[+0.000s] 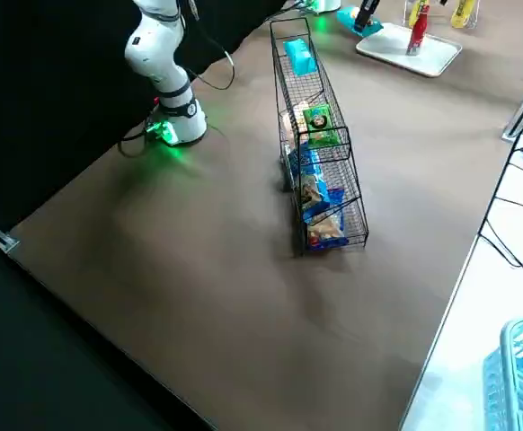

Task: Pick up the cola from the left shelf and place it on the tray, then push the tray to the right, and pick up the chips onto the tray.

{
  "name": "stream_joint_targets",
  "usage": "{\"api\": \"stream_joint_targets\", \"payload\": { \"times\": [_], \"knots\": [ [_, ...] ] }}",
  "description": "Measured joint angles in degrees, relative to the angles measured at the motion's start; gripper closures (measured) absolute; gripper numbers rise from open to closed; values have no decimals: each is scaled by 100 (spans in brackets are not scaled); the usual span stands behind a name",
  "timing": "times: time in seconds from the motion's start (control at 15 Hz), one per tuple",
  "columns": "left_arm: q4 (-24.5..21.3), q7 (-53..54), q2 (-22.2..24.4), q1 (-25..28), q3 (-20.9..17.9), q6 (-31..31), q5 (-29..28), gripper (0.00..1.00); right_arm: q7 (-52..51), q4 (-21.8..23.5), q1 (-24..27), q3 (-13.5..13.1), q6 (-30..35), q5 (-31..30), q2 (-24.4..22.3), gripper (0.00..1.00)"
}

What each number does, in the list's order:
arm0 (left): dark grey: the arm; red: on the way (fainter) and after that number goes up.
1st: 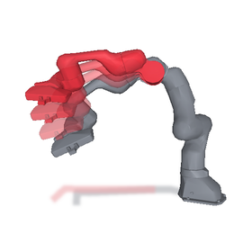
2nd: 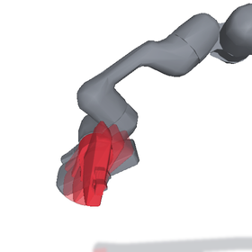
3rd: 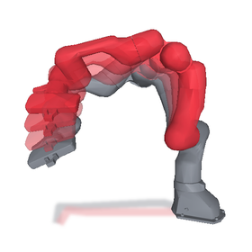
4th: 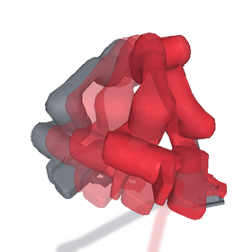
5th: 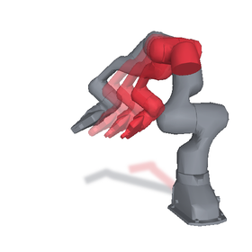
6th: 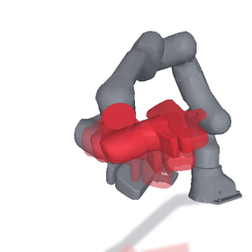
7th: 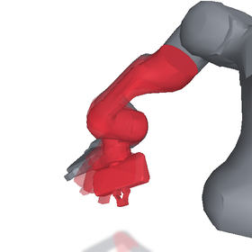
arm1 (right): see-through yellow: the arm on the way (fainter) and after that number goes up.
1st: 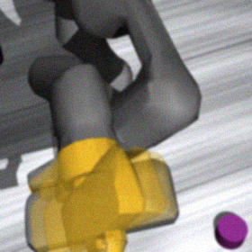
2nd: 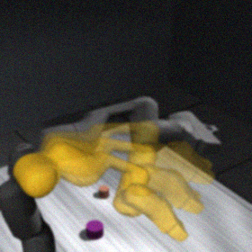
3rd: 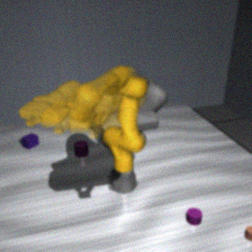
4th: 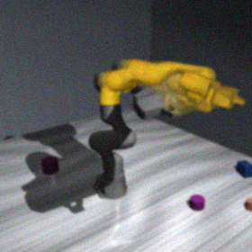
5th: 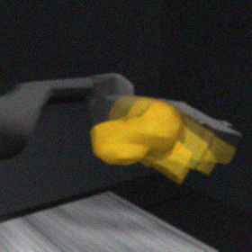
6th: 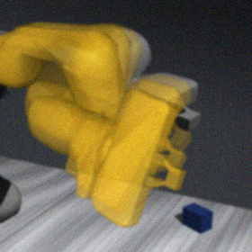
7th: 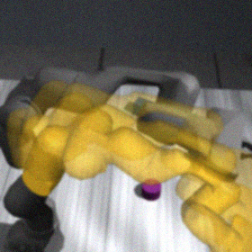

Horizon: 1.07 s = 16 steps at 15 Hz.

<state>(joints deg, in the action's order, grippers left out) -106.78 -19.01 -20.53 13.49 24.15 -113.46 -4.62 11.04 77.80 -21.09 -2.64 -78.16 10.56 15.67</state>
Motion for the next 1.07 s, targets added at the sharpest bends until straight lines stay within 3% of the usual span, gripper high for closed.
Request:
{"api": "stream_joint_targets", "payload": {
  "times": [0.4,0.6,0.67,0.87,1.07],
  "knots": [
    [-92,0,-827,-25,1,-412,-558,12,80,0,-12,0,-184,8,122,71],
    [-206,28,-921,105,-5,-463,-714,33,85,0,-12,-1,-212,10,208,71],
    [-449,85,-974,207,-7,-868,-745,41,86,0,-12,-2,-216,16,254,71],
    [-830,122,-1061,323,-11,-1499,-752,49,87,3,-14,-2,-217,36,320,71],
    [-883,131,-1075,326,-7,-1582,-752,53,89,3,-16,-3,-230,112,350,71]
  ]
}}
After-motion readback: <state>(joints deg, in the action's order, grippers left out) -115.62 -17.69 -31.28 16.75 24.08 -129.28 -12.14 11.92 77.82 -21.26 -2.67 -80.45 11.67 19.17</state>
